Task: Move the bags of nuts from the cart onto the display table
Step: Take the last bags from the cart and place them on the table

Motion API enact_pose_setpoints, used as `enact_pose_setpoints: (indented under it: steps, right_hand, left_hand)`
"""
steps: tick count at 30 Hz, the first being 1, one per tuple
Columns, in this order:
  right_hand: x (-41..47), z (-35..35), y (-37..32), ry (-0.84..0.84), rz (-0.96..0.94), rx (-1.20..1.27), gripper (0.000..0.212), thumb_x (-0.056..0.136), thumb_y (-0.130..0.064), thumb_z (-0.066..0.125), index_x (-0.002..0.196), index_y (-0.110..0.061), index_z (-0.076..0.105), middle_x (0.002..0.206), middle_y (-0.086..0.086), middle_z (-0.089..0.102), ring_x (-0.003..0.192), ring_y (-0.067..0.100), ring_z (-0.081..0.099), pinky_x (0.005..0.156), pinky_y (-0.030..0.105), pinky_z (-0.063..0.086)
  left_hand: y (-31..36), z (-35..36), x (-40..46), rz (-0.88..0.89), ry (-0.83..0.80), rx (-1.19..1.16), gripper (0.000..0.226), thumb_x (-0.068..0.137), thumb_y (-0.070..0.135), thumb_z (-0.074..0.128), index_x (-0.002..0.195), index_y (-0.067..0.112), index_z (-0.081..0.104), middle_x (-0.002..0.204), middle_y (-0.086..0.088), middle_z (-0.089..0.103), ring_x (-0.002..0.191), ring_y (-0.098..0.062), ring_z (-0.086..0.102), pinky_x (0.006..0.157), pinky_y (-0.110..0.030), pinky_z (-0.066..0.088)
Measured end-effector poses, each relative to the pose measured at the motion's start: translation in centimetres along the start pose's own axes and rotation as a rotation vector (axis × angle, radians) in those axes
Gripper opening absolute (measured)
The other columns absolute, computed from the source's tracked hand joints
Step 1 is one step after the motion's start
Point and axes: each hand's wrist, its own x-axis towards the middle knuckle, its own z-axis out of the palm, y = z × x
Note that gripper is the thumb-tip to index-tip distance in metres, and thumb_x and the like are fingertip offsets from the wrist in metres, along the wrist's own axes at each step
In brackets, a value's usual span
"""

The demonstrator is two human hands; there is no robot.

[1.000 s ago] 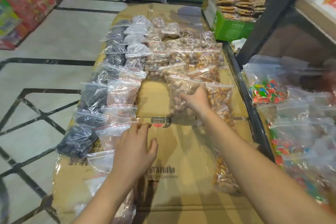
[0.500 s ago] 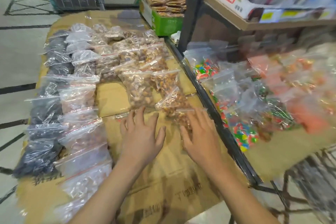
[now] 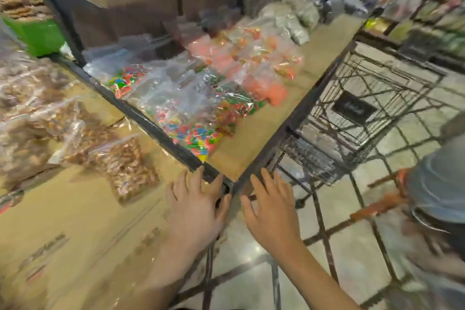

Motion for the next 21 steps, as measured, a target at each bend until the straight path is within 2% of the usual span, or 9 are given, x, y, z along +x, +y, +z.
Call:
enact_pose_setpoints:
  steps: [4, 8, 11, 13, 17, 19, 21]
  right_hand:
    - [-2.1, -0.7, 7.4, 0.026, 0.127, 0.014, 0.068, 0.101, -0.061, 0.02, 0.157, -0.028, 0.039, 0.169, 0.001, 0.028, 0.157, 0.031, 0.019, 0.126, 0.051, 0.016]
    - [-3.2, -1.9, 12.5, 0.077, 0.236, 0.036, 0.062, 0.102, -0.056, 0.028, 0.148, -0.024, 0.054, 0.159, 0.005, 0.046, 0.149, 0.037, 0.037, 0.119, 0.057, 0.032]
    - [-2.4, -2.7, 15.4, 0.106, 0.305, 0.044, 0.059, 0.101, -0.054, 0.032, 0.144, -0.023, 0.058, 0.154, 0.006, 0.052, 0.145, 0.039, 0.042, 0.115, 0.059, 0.038]
    - [-1.2, -3.0, 17.2, 0.109, 0.352, 0.067, 0.063, 0.101, -0.057, 0.028, 0.147, -0.024, 0.055, 0.157, 0.006, 0.049, 0.148, 0.039, 0.039, 0.118, 0.058, 0.034]
    - [2.5, -3.2, 20.7, 0.078, 0.428, 0.098, 0.074, 0.097, -0.064, 0.012, 0.158, -0.03, 0.037, 0.169, 0.0, 0.026, 0.158, 0.034, 0.015, 0.128, 0.052, 0.013]
    - [4.8, -3.3, 22.3, 0.1, 0.471, 0.107, 0.073, 0.097, -0.064, 0.016, 0.155, -0.028, 0.044, 0.167, 0.001, 0.032, 0.156, 0.035, 0.021, 0.127, 0.054, 0.017]
    - [7.6, -3.5, 23.7, 0.122, 0.495, 0.096, 0.064, 0.098, -0.059, 0.032, 0.146, -0.023, 0.057, 0.159, 0.006, 0.046, 0.149, 0.04, 0.037, 0.12, 0.059, 0.032]
  left_hand:
    - [6.8, 2.7, 1.1, 0.128, -0.041, 0.01, 0.053, 0.095, 0.057, 0.034, 0.135, 0.033, 0.059, 0.149, -0.018, 0.047, 0.136, -0.051, 0.038, 0.106, -0.068, 0.034]
    - [12.7, 4.8, 3.8, 0.198, -0.073, 0.025, 0.047, 0.091, 0.057, 0.044, 0.129, 0.036, 0.063, 0.146, -0.015, 0.05, 0.135, -0.046, 0.037, 0.104, -0.068, 0.035]
    - [15.9, 6.0, 6.4, 0.26, -0.083, 0.042, 0.049, 0.092, 0.06, 0.044, 0.133, 0.039, 0.06, 0.148, -0.012, 0.049, 0.138, -0.044, 0.036, 0.106, -0.066, 0.032]
    - [17.6, 6.9, 8.5, 0.314, -0.089, 0.061, 0.052, 0.092, 0.06, 0.042, 0.135, 0.038, 0.059, 0.149, -0.013, 0.049, 0.138, -0.044, 0.038, 0.105, -0.066, 0.034]
    - [20.4, 8.9, 13.8, 0.383, -0.112, 0.06, 0.051, 0.088, 0.057, 0.045, 0.131, 0.034, 0.062, 0.145, -0.016, 0.053, 0.135, -0.048, 0.043, 0.103, -0.067, 0.036]
    - [21.7, 9.9, 16.9, 0.413, -0.131, 0.041, 0.051, 0.088, 0.057, 0.047, 0.129, 0.033, 0.063, 0.144, -0.016, 0.054, 0.135, -0.049, 0.044, 0.103, -0.069, 0.035]
    - [22.7, 11.0, 20.3, 0.444, -0.147, 0.025, 0.052, 0.088, 0.057, 0.046, 0.13, 0.033, 0.064, 0.144, -0.016, 0.055, 0.134, -0.049, 0.044, 0.102, -0.07, 0.035]
